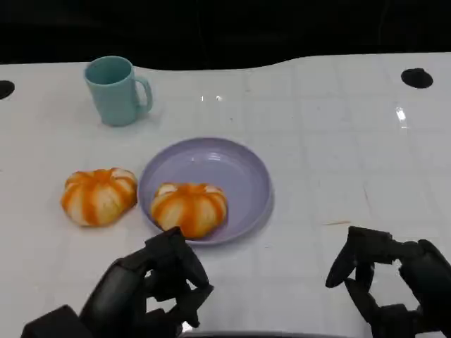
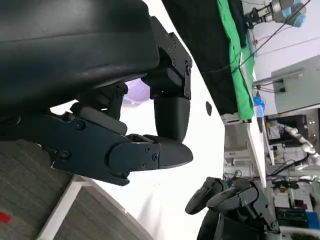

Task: Grasp the bread from the table and place it into the plate.

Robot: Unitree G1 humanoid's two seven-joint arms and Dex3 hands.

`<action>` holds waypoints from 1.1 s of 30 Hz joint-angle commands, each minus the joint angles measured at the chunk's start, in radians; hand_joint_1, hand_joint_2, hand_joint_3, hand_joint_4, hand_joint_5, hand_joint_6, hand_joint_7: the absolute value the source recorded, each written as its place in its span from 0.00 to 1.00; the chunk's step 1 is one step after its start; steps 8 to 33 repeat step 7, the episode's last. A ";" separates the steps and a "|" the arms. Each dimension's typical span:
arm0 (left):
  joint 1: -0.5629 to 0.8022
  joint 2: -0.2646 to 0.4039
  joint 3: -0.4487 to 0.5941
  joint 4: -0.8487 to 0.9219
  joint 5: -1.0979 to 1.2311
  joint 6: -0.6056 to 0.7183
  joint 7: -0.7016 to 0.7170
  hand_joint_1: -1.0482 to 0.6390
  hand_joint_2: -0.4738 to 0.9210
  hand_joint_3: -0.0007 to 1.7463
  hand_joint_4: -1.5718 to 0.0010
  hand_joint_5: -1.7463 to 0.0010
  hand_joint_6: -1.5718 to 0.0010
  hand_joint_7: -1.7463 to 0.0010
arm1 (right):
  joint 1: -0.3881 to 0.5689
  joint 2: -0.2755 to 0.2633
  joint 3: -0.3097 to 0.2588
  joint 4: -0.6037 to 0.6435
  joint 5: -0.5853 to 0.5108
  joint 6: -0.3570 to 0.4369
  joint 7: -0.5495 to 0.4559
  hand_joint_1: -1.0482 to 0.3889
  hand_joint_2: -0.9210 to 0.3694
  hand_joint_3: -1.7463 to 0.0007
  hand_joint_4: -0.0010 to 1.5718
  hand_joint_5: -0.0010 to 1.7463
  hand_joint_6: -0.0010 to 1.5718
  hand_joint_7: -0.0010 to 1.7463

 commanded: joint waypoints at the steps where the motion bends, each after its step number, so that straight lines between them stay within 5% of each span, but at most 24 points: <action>1: -0.006 0.019 0.012 -0.003 -0.008 0.000 -0.012 0.32 1.00 0.25 0.55 0.00 0.69 0.00 | -0.011 -0.002 -0.011 0.030 -0.016 -0.032 -0.032 0.57 0.45 0.21 0.54 1.00 0.51 0.83; 33: -0.006 0.025 0.014 -0.005 -0.007 -0.010 -0.011 0.32 1.00 0.25 0.54 0.00 0.69 0.00 | -0.030 0.000 -0.008 0.055 -0.031 -0.054 -0.058 0.56 0.47 0.21 0.56 1.00 0.52 0.83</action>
